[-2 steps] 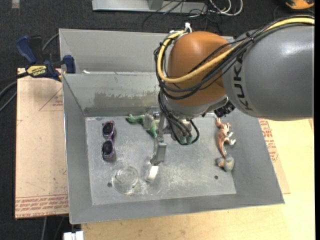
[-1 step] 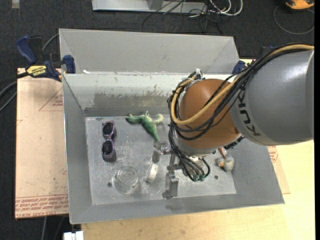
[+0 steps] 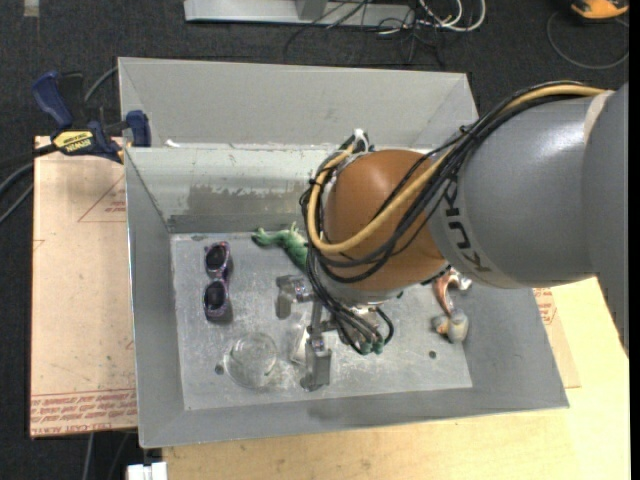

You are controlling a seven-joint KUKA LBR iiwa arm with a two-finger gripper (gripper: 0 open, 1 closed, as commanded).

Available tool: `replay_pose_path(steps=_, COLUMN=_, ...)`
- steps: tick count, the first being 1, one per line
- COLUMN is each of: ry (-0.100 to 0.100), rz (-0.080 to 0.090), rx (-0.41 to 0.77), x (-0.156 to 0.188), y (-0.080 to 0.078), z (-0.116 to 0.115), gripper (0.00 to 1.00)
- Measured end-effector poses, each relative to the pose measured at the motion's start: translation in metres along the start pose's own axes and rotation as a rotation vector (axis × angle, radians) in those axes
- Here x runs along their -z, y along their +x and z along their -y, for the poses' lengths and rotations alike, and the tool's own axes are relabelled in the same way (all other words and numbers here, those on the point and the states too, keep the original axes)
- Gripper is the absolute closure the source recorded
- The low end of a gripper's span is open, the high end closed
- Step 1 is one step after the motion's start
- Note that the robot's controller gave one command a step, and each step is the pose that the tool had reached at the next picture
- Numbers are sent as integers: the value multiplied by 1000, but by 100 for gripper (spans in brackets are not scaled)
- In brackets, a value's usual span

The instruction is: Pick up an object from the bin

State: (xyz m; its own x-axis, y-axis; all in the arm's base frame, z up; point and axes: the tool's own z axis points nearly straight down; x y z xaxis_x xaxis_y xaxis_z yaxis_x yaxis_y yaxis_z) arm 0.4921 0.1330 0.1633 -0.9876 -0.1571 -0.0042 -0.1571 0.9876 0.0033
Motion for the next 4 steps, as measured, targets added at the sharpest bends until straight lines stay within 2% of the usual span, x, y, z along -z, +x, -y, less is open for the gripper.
replay_pose_path(steps=1, ry=1, rz=-11, rx=-26, x=-34, y=6, z=88, gripper=0)
replay_pose_path(steps=2, ry=1, rz=0, rx=30, x=-62, y=-48, z=66, gripper=0)
replay_pose_path(steps=3, ry=1, rz=-8, rx=-169, x=-42, y=-41, z=22, gripper=0)
replay_pose_path(steps=4, ry=0, rz=1, rx=159, x=-88, y=-30, z=27, gripper=0)
